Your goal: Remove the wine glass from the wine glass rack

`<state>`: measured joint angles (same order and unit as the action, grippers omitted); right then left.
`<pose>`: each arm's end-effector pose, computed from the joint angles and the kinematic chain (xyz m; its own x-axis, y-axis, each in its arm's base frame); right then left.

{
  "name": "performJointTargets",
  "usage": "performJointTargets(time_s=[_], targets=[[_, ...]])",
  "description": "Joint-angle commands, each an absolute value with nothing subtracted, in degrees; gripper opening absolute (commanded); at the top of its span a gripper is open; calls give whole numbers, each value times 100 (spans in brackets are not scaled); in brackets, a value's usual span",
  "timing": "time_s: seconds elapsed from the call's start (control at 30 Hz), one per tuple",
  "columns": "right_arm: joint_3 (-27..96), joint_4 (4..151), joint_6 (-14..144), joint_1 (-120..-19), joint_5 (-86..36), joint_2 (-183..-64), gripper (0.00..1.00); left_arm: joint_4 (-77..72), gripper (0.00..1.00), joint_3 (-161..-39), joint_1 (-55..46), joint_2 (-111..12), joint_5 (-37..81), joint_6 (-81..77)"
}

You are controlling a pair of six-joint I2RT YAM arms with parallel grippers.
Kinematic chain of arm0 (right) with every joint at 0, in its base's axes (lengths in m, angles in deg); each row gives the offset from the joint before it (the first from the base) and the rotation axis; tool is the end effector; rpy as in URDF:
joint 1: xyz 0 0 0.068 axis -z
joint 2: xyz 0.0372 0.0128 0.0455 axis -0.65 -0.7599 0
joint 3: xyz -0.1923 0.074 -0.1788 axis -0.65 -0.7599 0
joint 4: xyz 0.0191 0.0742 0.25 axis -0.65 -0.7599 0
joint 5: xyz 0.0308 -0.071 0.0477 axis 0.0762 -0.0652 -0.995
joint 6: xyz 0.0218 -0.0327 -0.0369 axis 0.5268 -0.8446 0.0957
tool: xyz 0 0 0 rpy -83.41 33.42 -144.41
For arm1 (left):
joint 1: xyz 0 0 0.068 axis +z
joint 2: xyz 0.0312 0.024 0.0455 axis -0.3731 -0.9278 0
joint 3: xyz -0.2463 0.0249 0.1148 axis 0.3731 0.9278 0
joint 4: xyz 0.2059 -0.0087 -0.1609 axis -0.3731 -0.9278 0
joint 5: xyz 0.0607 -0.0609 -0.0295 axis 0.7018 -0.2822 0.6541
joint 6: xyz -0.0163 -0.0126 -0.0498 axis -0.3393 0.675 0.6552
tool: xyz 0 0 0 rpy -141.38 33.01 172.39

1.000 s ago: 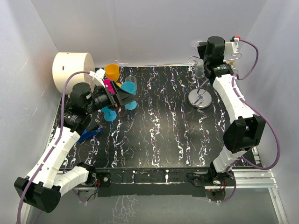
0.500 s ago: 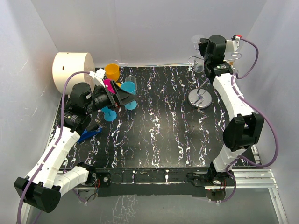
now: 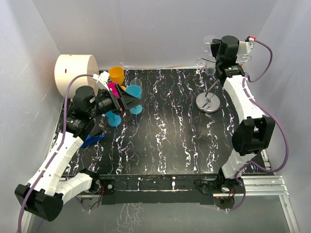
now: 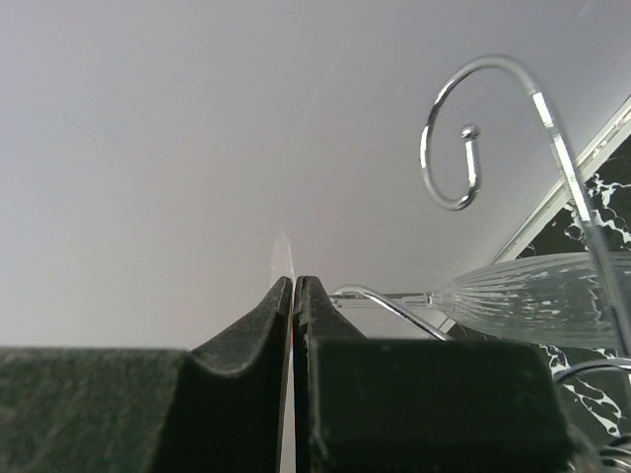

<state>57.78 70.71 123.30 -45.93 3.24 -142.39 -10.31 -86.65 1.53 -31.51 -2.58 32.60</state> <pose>0.4159 0.0266 0.4155 0.1766 0.8696 -0.4611 0.2372 0.4171 0.8774 0.2034 -0.0960 0.3953 -0.6258 -0.4190 -0.6579 0.4979 0.4347 -0.7504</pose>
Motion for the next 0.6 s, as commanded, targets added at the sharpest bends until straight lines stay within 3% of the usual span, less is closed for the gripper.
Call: performJointTargets(time_s=[0.0, 0.3, 0.57], targets=[[5667, 7368, 12513, -4486, 307, -13633, 0, -987, 92, -8723, 143, -3078, -351, 3230], [5149, 7414, 12416, -4441, -383, -12984, 0, -1027, 91, -8691, 143, -2989, -353, 3282], [5023, 7536, 12016, -4443, -1990, -12905, 0, -1207, 91, -8704, 144, -2950, -325, 3284]])
